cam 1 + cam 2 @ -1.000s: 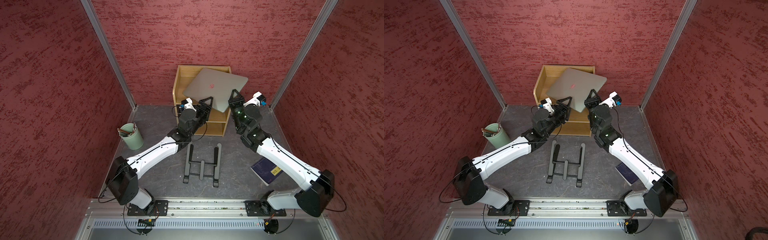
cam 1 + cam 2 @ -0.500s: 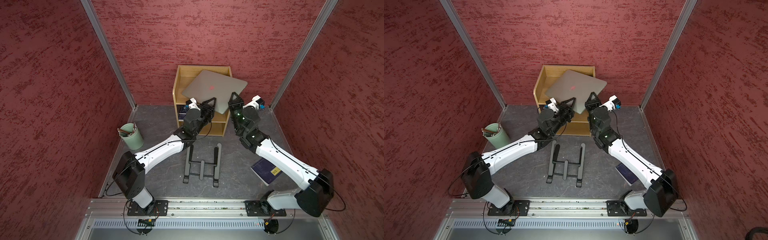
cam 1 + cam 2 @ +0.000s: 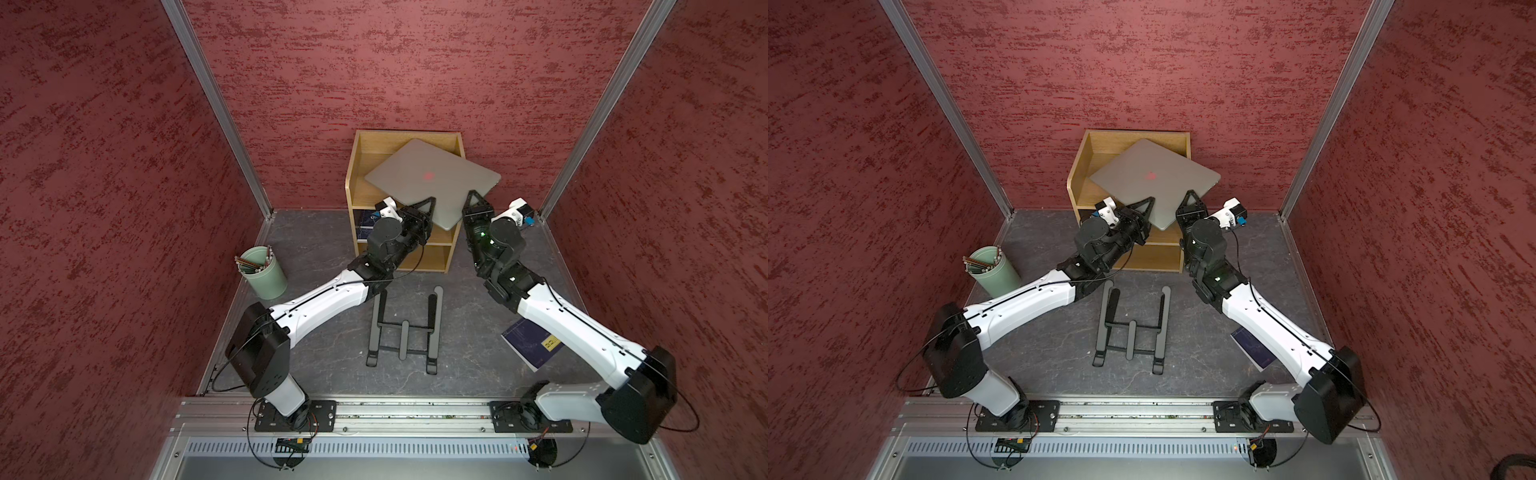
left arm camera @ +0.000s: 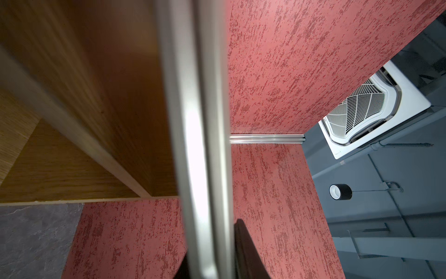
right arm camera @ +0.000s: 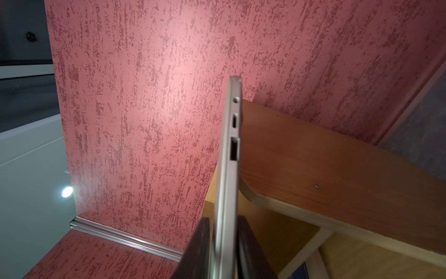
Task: Close the laptop lid and set it aside
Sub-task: Place the laptop on the shelf.
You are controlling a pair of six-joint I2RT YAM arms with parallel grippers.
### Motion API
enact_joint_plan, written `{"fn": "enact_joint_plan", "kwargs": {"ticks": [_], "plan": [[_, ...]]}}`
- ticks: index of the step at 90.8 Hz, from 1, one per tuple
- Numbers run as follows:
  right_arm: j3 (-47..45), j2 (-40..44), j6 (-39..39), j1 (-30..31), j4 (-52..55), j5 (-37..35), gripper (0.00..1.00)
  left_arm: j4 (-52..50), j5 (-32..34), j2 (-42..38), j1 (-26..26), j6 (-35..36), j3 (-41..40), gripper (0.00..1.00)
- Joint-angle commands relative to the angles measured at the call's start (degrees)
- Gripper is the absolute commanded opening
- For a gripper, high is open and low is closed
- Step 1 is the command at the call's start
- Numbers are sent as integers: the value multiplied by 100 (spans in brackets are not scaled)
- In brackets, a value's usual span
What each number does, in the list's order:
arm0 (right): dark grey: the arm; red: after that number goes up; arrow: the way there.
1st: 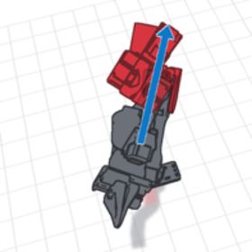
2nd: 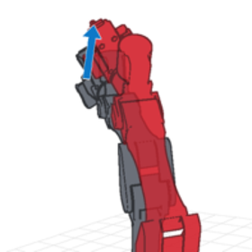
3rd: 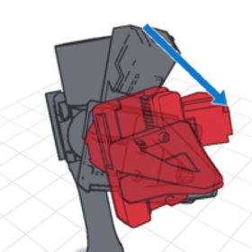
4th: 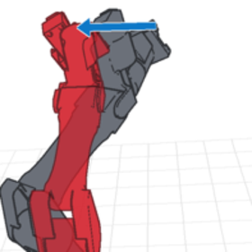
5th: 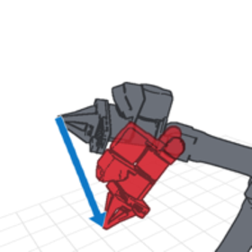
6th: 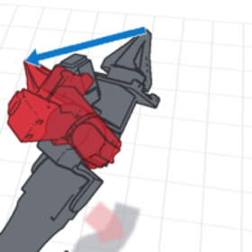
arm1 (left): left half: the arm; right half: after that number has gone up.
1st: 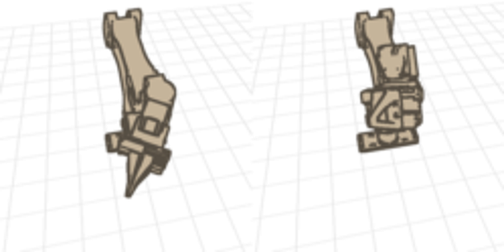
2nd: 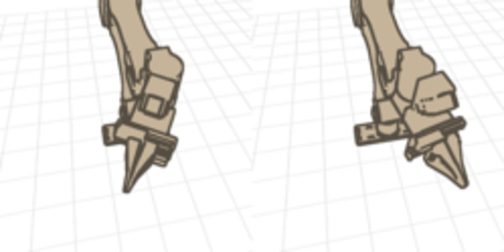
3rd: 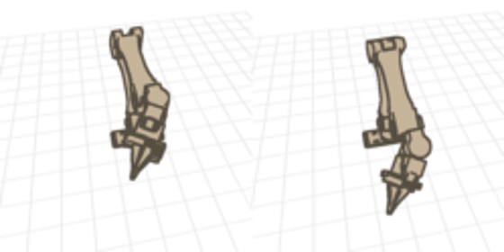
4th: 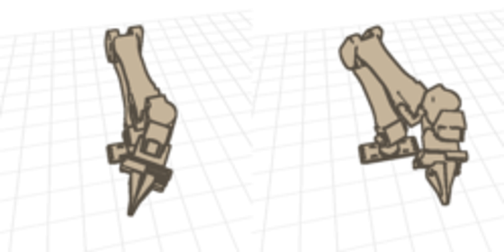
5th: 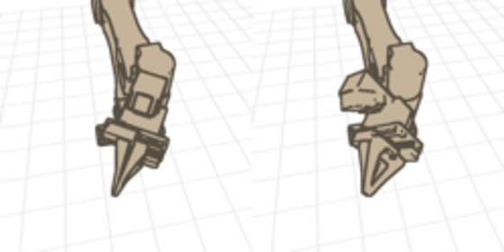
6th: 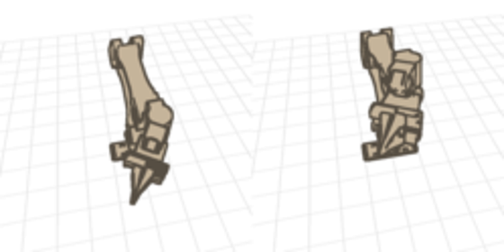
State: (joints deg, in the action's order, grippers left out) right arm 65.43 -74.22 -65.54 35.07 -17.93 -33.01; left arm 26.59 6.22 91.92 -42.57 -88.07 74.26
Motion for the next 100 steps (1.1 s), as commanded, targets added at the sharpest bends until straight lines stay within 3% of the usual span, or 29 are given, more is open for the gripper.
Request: {"fn": "enact_joint_plan", "kwargs": {"ticks": [1,15,31,45,63,100], "plan": [[49,464,361,15,-37,180,47,-330,-655,-198,234,582,96,0],[-31,665,562,8,260,327,65,-808,-1299,-408,532,895,125,0],[-30,928,884,-5,761,435,75,-1115,-2126,-773,1012,1027,-20,0],[18,1121,1093,-4,1192,639,76,-1592,-2920,-1130,1527,1165,-2,0],[70,1129,1246,-6,1473,1143,77,-2156,-3664,-1278,1833,1403,134,0],[-92,1147,1112,0,1880,1445,79,-2204,-4343,-812,2036,1471,576,0]]}}
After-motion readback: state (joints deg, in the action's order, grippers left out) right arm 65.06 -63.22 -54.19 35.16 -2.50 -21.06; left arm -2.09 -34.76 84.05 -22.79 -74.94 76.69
